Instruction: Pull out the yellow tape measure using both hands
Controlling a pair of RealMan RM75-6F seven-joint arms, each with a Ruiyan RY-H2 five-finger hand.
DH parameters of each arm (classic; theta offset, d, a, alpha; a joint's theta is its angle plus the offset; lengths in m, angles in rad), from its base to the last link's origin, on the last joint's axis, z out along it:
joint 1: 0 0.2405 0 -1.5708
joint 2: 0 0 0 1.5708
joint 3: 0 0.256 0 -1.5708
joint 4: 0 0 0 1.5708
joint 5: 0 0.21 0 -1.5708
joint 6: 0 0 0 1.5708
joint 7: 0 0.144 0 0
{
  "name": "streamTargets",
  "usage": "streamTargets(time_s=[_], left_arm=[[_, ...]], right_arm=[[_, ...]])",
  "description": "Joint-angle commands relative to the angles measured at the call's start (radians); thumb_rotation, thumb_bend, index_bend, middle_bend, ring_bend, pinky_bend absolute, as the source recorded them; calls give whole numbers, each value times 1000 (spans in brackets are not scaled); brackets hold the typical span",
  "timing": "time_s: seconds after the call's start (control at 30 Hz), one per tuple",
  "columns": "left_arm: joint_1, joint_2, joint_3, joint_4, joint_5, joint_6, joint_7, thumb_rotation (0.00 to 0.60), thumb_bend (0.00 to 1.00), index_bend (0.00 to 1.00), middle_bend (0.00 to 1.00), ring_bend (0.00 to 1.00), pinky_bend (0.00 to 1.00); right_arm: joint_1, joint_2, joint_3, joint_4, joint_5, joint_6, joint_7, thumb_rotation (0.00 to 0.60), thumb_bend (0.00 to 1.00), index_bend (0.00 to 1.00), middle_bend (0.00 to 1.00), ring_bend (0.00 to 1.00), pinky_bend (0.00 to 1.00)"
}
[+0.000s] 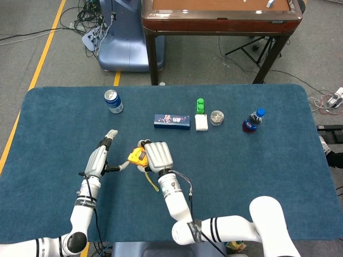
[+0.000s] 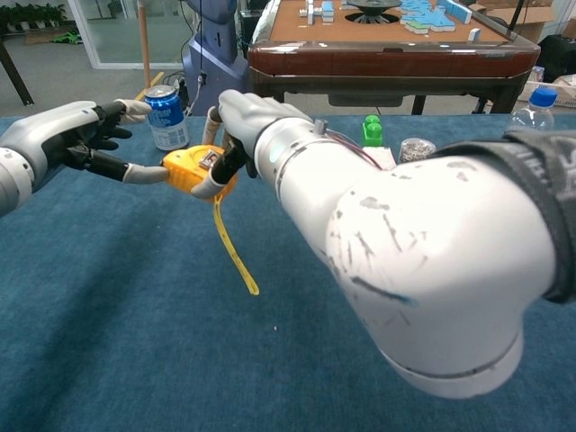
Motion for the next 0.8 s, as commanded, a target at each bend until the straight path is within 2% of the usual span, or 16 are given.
streamTargets(time_s=[0.03, 0.8], left_arm=[[0, 0, -2, 0, 0, 3, -1, 600, 187, 0, 0, 0, 0], [6, 19, -27, 11, -21, 8, -15, 600, 189, 1, 0, 0, 0]], right_arm=[[-2, 3, -2, -5, 1, 0, -2, 600, 766, 743, 715, 679, 428], [-5, 30, -5, -35, 29, -16, -15, 600, 768, 751, 720, 685, 428]])
